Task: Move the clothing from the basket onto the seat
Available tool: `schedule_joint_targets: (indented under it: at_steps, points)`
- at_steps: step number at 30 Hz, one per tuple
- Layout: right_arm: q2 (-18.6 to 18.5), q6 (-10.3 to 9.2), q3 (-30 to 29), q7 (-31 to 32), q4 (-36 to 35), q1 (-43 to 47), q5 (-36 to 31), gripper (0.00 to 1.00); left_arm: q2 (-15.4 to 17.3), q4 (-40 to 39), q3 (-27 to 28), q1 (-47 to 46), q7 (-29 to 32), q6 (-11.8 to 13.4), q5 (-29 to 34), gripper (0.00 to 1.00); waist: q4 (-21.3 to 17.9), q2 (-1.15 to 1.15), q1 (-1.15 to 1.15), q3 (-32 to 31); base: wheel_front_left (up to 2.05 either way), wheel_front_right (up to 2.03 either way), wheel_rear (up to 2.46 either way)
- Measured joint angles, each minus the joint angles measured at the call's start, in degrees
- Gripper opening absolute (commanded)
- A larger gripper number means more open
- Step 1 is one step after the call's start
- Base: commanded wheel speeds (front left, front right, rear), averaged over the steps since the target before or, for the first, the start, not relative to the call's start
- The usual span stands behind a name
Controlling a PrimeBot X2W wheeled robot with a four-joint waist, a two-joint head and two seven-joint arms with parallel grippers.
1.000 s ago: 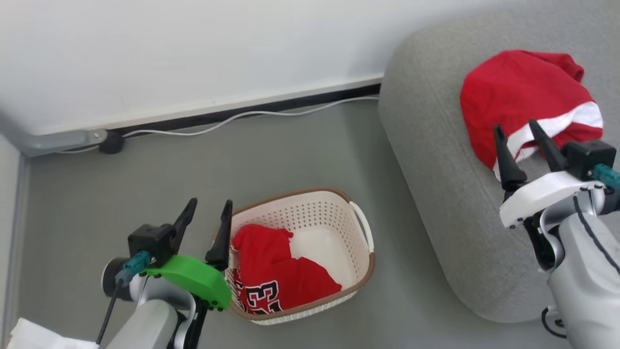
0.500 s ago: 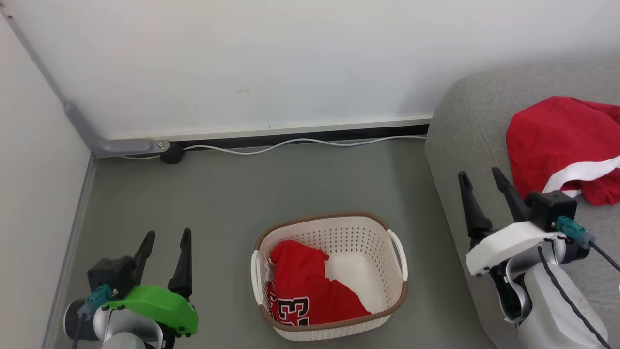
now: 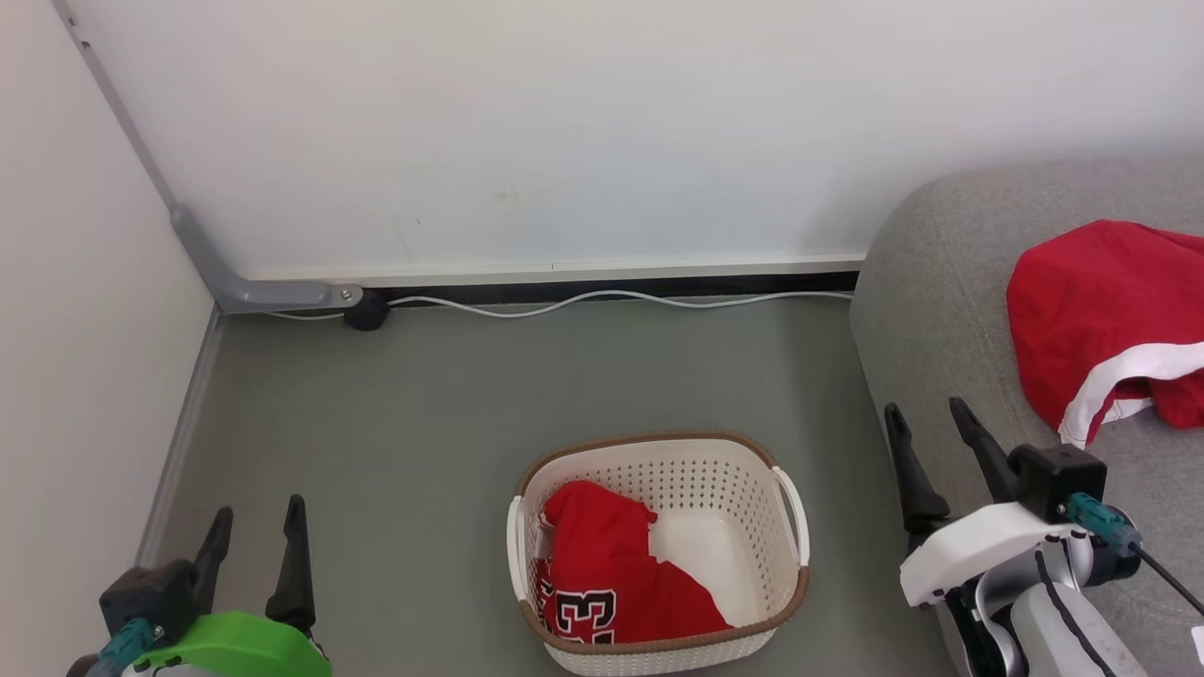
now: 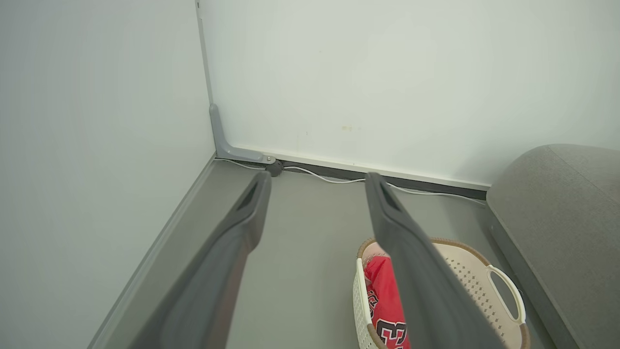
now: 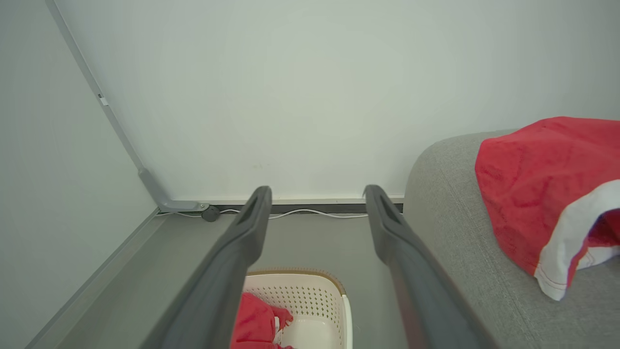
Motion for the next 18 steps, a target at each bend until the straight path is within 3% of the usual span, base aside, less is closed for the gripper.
schedule_joint_targets:
  at_steps: [18]
  points:
    - [0.3, -1.55, 0.2, 0.0, -4.6, 5.1, -0.4, 1.0, -0.2, -3.7, 4.0, 5.5, 0.0, 0.4, 2.2, 1.0, -1.2, 0.0, 0.0, -0.1, 0.0, 0.0, 0.0]
